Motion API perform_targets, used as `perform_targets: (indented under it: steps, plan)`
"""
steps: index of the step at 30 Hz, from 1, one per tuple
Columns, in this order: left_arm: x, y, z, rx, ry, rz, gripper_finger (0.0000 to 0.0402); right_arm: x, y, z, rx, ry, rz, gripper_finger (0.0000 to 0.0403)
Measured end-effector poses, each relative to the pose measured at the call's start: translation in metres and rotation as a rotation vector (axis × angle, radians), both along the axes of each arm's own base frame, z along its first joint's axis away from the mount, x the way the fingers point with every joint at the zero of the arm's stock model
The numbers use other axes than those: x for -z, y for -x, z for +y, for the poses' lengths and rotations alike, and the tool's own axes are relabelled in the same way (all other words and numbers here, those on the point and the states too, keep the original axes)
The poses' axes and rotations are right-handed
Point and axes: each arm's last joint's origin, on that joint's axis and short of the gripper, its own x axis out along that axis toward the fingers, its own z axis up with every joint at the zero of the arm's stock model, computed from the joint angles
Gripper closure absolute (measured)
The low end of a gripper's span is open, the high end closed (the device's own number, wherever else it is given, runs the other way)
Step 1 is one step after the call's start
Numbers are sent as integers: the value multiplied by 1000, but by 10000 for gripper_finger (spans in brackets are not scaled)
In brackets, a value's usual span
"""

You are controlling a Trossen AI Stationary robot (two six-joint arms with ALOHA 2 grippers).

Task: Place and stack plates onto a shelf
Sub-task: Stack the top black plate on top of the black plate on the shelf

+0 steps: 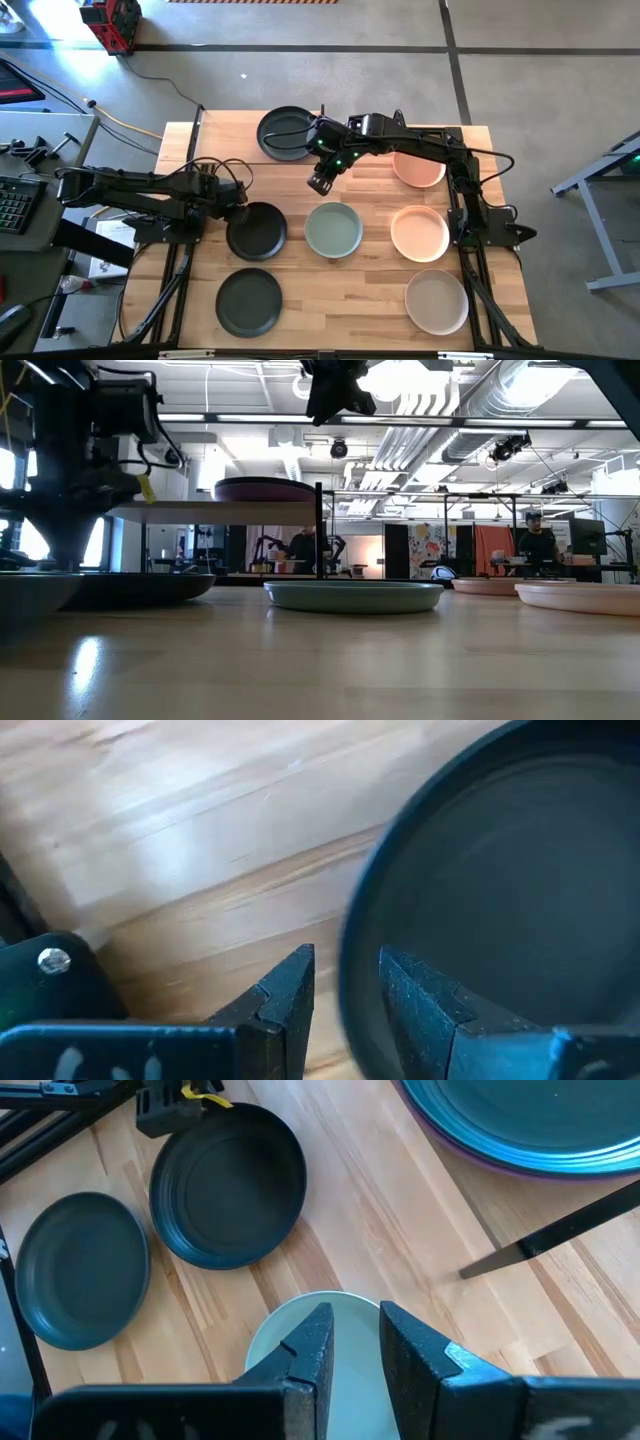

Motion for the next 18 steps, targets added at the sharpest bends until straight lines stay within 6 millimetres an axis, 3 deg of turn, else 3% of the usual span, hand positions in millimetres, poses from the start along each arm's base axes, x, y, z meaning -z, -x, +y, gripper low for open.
perform_targets:
  steps: [18]
  plan:
    - [32,5,-2,-17,51,-46,298,0,0,0,0,0,-2,338]
